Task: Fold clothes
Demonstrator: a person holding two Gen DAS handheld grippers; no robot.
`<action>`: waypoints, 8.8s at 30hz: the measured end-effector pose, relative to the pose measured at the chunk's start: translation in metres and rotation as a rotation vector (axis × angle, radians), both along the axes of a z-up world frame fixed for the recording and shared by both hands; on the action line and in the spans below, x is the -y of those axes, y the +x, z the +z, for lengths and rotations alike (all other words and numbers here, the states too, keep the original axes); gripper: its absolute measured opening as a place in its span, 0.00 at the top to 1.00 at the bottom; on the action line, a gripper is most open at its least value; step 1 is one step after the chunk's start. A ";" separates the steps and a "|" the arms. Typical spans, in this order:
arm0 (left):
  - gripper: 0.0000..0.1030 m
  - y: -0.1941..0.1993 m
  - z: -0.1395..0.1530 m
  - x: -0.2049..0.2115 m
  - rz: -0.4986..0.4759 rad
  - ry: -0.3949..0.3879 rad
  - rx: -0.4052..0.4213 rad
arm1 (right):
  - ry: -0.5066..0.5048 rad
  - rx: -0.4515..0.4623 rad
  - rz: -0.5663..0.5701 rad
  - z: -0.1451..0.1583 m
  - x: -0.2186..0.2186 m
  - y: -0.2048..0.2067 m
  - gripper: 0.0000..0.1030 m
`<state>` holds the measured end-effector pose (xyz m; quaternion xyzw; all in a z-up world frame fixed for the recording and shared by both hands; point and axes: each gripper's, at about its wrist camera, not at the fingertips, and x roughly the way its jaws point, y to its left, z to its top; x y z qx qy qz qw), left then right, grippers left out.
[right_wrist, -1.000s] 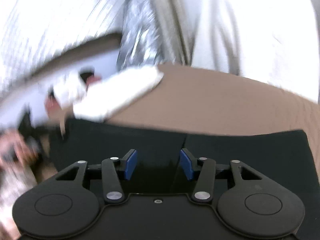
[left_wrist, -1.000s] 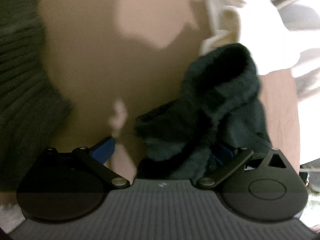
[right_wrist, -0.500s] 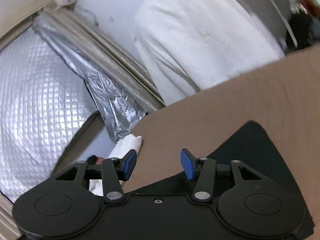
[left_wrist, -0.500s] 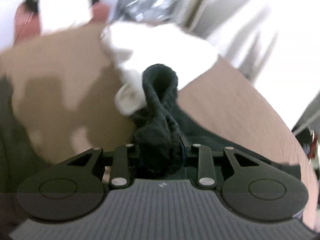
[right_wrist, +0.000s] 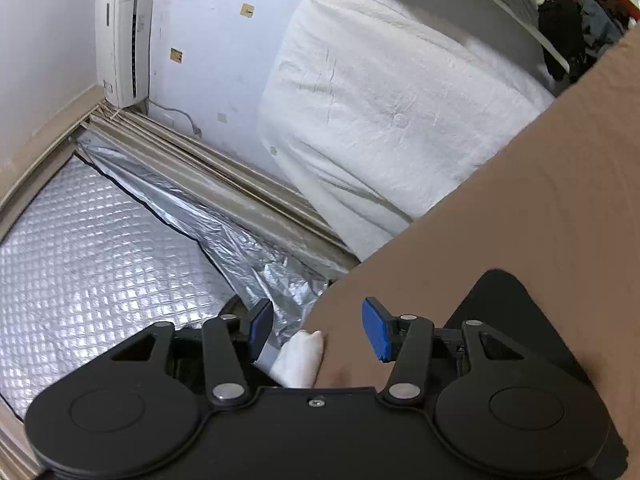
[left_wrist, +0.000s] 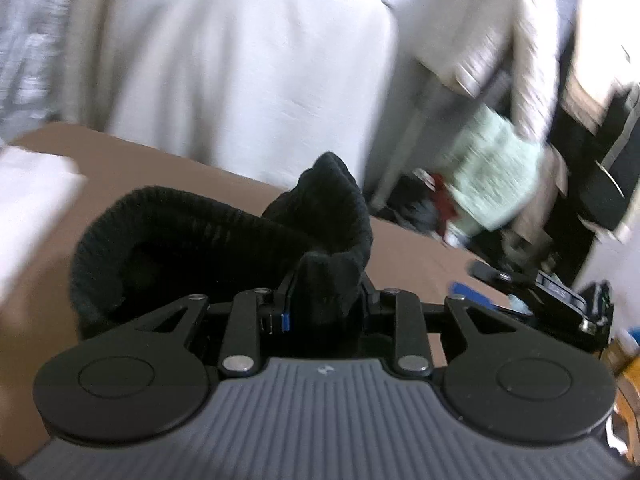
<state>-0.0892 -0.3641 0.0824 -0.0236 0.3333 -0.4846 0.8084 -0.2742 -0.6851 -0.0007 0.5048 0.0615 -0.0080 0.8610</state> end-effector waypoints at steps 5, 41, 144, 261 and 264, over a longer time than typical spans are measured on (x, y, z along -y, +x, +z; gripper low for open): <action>0.37 -0.009 -0.068 0.083 -0.185 0.107 -0.326 | 0.099 -0.040 -0.008 -0.018 0.013 -0.005 0.46; 0.15 0.067 -0.203 -0.078 0.105 0.185 -0.308 | -0.599 -0.600 0.350 -0.042 -0.076 0.110 0.35; 0.09 0.063 -0.099 0.072 -0.247 0.039 -0.315 | 0.306 -0.317 -0.113 -0.086 -0.044 -0.064 0.35; 0.65 0.118 -0.190 0.036 0.057 0.063 -0.368 | -0.541 -0.409 -0.145 -0.064 -0.052 0.000 0.50; 0.66 0.104 -0.166 0.011 0.017 -0.005 -0.288 | -0.544 -0.384 -0.146 -0.046 -0.059 -0.002 0.50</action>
